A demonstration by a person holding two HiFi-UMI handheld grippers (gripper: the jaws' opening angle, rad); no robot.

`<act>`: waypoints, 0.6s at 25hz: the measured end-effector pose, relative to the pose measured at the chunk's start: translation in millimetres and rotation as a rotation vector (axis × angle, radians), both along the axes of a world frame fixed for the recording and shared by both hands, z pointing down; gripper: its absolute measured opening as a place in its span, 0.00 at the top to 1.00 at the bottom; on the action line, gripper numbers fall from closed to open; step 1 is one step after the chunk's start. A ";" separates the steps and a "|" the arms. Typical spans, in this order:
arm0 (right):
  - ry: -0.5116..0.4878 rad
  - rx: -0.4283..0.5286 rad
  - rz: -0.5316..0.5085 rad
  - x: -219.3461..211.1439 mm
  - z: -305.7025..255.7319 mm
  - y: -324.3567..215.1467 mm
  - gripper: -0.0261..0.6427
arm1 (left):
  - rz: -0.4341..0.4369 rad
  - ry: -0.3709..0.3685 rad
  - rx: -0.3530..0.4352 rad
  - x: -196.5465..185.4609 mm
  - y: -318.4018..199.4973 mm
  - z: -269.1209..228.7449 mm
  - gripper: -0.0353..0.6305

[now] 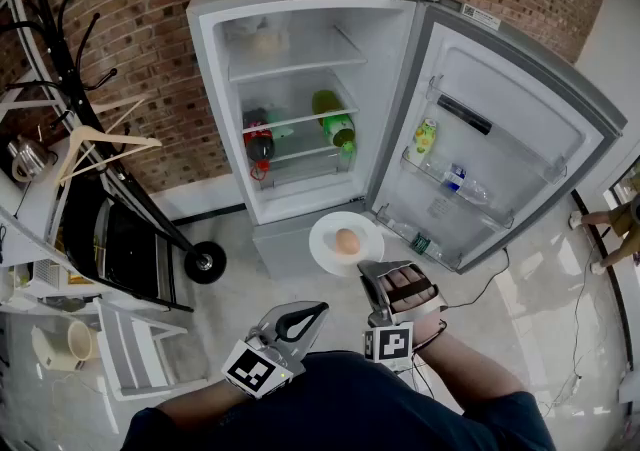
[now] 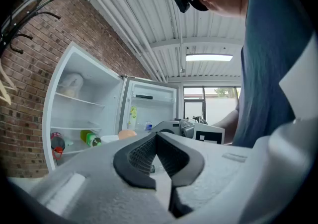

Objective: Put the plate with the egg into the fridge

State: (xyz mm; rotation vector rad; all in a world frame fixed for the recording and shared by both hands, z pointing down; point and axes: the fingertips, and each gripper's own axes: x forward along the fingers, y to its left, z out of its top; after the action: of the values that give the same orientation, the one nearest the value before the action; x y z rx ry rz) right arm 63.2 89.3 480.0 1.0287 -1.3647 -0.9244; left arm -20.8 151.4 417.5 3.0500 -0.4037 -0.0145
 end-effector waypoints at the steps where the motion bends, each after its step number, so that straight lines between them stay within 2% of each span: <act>1: -0.001 -0.002 0.000 0.6 -0.1 -0.2 0.93 | -0.001 -0.001 -0.003 0.4 0.2 -0.1 0.95; 15: -0.001 0.005 -0.032 2.1 0.7 -8.1 0.93 | -0.039 -0.012 -0.005 9.5 -3.0 -1.0 0.95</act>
State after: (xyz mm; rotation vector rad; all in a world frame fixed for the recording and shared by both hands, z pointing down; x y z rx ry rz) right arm 65.3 81.2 480.6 1.0137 -1.3836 -0.9509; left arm -11.4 148.5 416.4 3.0384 -0.4634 0.0035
